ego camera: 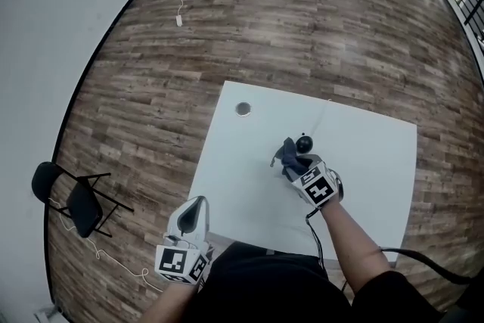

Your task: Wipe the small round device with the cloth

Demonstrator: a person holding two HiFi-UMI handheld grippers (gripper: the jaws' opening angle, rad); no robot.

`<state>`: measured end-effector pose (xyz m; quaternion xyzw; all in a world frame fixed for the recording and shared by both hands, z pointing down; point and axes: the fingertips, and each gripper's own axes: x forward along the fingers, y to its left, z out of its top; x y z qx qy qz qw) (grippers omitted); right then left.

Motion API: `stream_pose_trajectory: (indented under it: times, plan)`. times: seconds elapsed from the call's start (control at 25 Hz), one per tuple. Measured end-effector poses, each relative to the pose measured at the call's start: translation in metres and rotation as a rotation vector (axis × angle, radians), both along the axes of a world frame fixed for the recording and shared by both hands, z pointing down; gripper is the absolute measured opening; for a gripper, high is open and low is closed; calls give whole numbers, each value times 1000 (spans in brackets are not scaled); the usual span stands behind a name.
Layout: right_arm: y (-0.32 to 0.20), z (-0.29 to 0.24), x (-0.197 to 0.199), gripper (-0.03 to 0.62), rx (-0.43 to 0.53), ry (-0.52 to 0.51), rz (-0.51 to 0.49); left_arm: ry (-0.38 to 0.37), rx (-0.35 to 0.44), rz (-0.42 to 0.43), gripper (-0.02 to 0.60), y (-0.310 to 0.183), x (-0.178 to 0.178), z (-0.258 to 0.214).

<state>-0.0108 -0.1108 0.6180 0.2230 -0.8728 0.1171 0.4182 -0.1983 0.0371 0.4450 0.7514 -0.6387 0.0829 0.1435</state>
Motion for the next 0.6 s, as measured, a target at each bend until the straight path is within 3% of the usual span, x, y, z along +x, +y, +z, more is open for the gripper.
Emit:
stream_pose_trajectory:
  times: [0.24,0.4,0.6]
  plan:
    - [-52,-46,36,117,182,-48,180,-2,9,21,6,-5,4,-1]
    - [-58,-38,39,117,164,-29,187,2,11,20,6,-4,5,-2]
    - [-50,-22,20,117,100,2,124,3,10,20,6,-3,2,-1]
